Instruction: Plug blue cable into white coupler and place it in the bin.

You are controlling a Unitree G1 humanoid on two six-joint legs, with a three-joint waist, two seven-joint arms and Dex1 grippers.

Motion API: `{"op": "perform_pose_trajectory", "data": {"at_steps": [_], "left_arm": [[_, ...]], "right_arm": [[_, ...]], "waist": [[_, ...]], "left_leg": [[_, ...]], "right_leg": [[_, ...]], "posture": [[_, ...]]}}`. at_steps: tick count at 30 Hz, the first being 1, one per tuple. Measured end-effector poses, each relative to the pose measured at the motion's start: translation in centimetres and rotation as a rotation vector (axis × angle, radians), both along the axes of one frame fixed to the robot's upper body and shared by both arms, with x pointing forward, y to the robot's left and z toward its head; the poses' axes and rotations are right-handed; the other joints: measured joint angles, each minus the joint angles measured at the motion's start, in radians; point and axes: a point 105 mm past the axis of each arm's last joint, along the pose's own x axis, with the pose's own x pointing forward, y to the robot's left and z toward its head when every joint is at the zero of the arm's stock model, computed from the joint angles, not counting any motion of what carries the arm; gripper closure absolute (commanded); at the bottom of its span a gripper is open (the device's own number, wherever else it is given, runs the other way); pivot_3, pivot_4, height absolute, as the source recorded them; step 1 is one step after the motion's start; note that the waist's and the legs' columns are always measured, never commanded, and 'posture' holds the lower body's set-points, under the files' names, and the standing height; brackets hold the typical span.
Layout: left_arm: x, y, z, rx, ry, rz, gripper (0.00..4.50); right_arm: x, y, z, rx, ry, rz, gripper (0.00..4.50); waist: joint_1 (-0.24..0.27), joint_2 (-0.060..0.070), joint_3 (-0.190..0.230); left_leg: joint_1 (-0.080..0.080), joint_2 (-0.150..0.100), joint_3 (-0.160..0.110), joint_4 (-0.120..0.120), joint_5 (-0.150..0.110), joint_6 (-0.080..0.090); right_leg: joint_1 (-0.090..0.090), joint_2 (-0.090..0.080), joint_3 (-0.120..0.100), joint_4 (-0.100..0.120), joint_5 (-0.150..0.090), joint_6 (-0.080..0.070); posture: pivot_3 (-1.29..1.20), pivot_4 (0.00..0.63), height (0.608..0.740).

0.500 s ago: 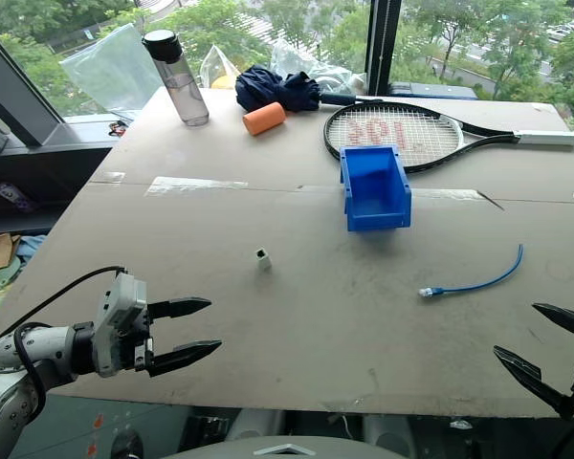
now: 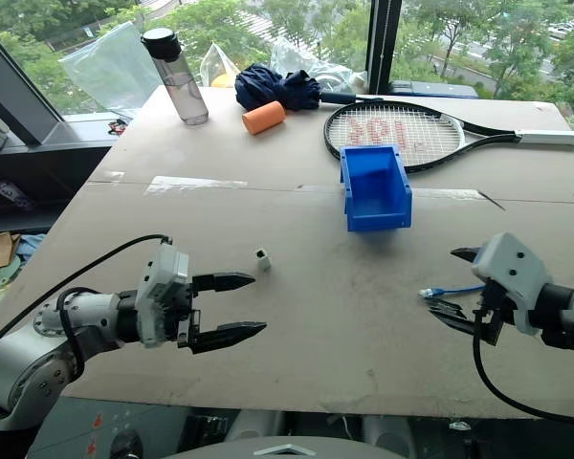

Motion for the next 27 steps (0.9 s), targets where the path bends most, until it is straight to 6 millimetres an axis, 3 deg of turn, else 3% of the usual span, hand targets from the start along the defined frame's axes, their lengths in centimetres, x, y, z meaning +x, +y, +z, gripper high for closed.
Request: {"op": "perform_pose_trajectory", "data": {"at_steps": [2, 12, 15, 19, 23, 27], "left_arm": [[-0.2, -0.5, -0.2, 0.007, 0.004, -0.032, 0.13], [-0.9, -1.3, -0.3, 0.033, -0.046, -0.108, 0.13], [-1.0, -1.6, -0.4, 0.033, -0.051, -0.108, 0.0], [-1.1, -2.1, -0.2, 0.023, -0.071, -0.103, 0.0], [-1.1, -2.1, -0.4, 0.021, -0.069, -0.096, 0.0], [-1.0, -2.2, -0.5, 0.019, -0.077, -0.094, 0.0]], "right_arm": [[0.4, -0.5, -1.3, -0.033, 0.098, 0.021, 0.0], [3.0, -1.8, -6.0, -0.176, 0.217, 0.06, 0.0], [4.1, -1.3, -6.7, -0.209, 0.243, 0.051, 0.8], [4.6, 0.0, -7.3, -0.203, 0.275, 0.075, 2.57], [5.0, -0.2, -7.2, -0.222, 0.262, 0.062, 4.47], [5.3, 0.8, -6.9, -0.206, 0.251, 0.055, 4.47]], "waist": [[0.0, 0.0, 0.001], [-0.002, 0.0, 0.001], [-0.01, -0.002, -0.001], [-0.034, -0.014, -0.006], [-0.028, -0.013, -0.003], [-0.035, -0.013, -0.002]], "left_leg": [[0.0, 0.0, 0.001, 0.0, 0.0, 0.0], [0.0, 0.0, 0.001, 0.001, 0.0, 0.0], [0.002, 0.001, 0.001, 0.001, 0.0, 0.0], [0.007, 0.006, 0.001, 0.001, 0.0, 0.0], [0.017, 0.006, 0.002, 0.001, 0.0, 0.0], [0.017, 0.006, 0.001, 0.001, 0.0, 0.0]], "right_leg": [[0.0, 0.0, 0.0, 0.0, 0.0, 0.0], [0.0, 0.0, 0.0, 0.001, 0.0, 0.0], [0.001, 0.001, 0.0, 0.001, 0.0, 0.0], [0.004, 0.005, 0.0, 0.001, 0.003, -0.004], [0.012, 0.004, 0.001, 0.001, 0.0, 0.0], [0.012, 0.005, 0.002, 0.001, 0.0, 0.0]], "posture": [[0.0, 0.15, 0.74], [0.0, 0.15, 0.74], [0.0, 0.15, 0.74], [0.0, 0.15, 0.74], [0.0, 0.15, 0.74], [0.0, 0.15, 0.74]]}}
